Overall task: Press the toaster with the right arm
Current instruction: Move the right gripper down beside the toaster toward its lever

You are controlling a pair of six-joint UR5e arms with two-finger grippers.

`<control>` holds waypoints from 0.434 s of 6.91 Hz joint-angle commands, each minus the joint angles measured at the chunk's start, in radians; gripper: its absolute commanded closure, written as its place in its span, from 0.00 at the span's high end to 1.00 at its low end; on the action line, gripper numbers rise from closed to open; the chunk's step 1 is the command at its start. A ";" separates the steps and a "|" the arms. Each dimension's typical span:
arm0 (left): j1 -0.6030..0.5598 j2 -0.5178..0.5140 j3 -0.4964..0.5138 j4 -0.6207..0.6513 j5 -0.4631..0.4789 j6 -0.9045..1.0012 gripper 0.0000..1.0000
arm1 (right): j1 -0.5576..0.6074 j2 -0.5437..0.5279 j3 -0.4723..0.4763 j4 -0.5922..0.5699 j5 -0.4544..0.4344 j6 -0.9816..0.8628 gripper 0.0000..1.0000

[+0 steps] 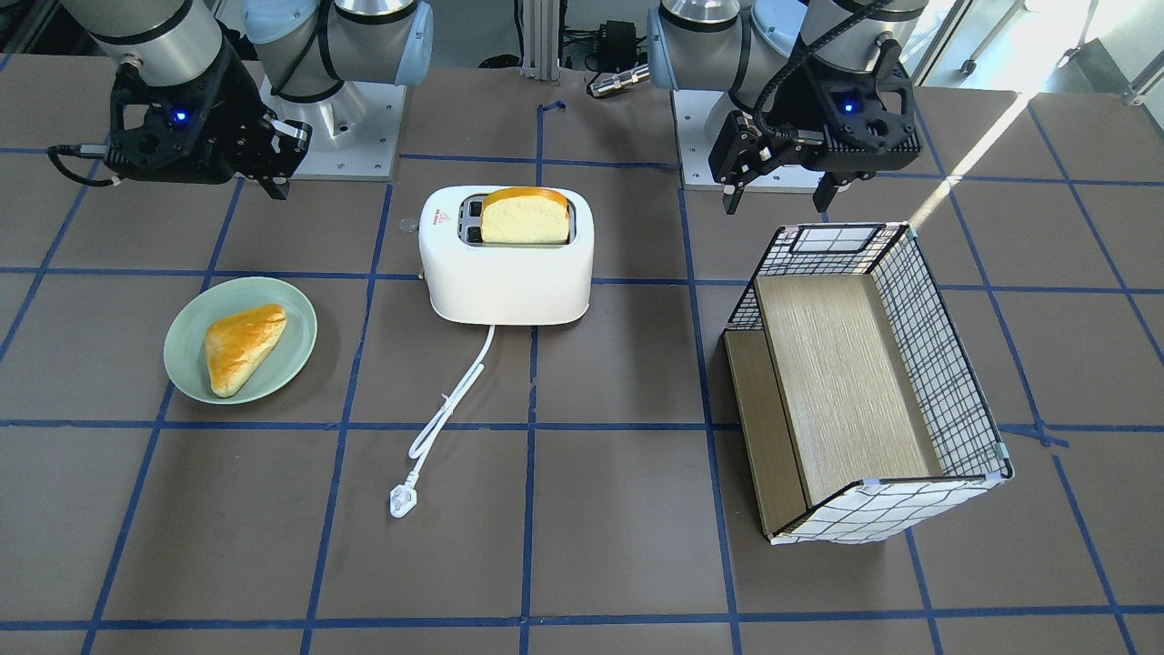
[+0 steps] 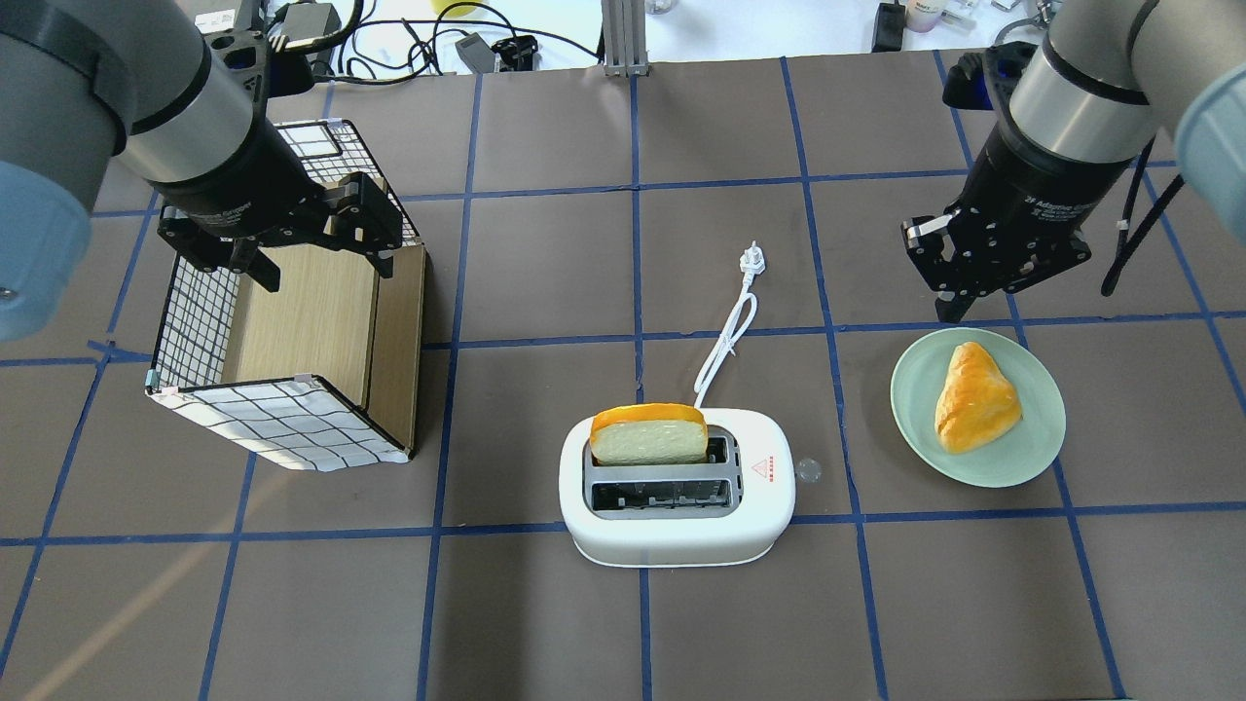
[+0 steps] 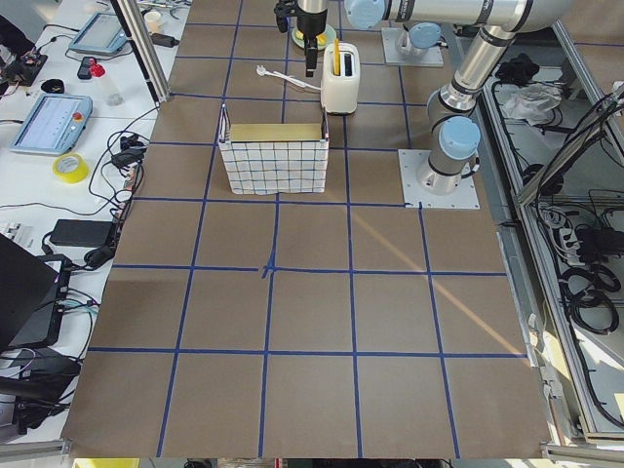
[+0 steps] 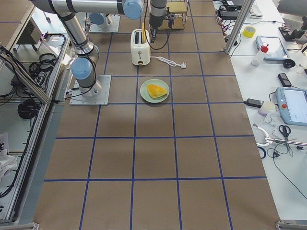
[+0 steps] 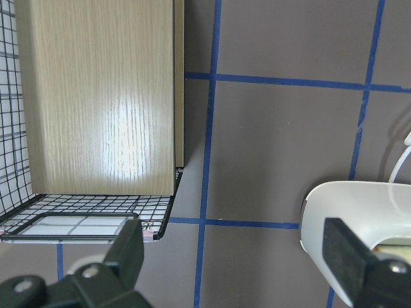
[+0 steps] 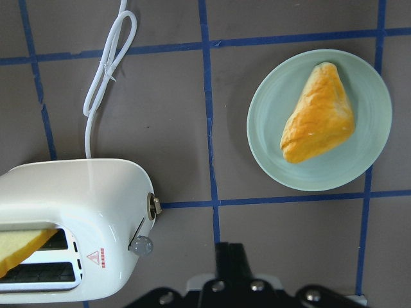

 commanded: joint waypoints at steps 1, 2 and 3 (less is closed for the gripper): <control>0.000 0.000 0.000 0.000 0.000 0.000 1.00 | 0.000 -0.001 0.059 0.005 0.058 0.032 0.00; 0.000 0.000 0.000 0.000 0.000 0.000 1.00 | 0.000 -0.002 0.095 -0.001 0.076 0.047 0.00; 0.000 0.000 0.000 0.000 0.000 0.000 1.00 | 0.000 -0.007 0.127 -0.007 0.125 0.058 0.00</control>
